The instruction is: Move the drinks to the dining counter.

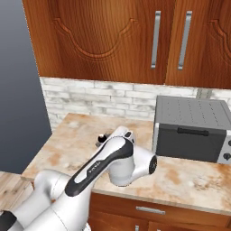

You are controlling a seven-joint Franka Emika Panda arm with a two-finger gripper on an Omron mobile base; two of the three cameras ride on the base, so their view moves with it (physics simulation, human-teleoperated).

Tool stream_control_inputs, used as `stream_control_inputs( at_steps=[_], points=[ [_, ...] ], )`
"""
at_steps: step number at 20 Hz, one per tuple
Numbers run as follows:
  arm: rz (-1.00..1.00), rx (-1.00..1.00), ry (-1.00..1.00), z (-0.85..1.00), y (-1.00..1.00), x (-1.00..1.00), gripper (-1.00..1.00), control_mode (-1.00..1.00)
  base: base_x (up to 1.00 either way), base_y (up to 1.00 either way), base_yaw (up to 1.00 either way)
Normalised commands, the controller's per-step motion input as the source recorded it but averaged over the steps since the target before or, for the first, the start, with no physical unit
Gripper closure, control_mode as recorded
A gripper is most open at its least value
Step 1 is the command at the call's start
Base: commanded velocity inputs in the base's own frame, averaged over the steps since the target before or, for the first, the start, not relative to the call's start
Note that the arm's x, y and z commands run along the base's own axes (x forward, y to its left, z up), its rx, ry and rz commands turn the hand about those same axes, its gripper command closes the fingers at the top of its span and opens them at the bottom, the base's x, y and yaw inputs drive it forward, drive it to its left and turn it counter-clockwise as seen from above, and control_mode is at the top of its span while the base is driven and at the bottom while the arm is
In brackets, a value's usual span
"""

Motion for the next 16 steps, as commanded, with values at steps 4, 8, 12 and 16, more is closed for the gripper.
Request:
stream_control_inputs(
  at_steps=[4, 8, 12, 16],
  points=[
    [0.06, -0.05, -0.01, 0.00, 0.21, -0.44, 1.00, -1.00, 0.00, 0.00, 0.00],
    [0.00, 0.00, 0.00, 0.00, 0.02, 0.00, 1.00, 1.00, 0.00, 0.00, 0.00],
    [0.00, 0.00, 0.00, 0.00, 0.00, 0.00, 1.00, 1.00, -0.34, 0.00, 0.00],
    [0.00, 0.00, 0.00, 0.00, 0.00, 0.00, 1.00, 1.00, -0.97, -0.13, 0.00]
  ],
)
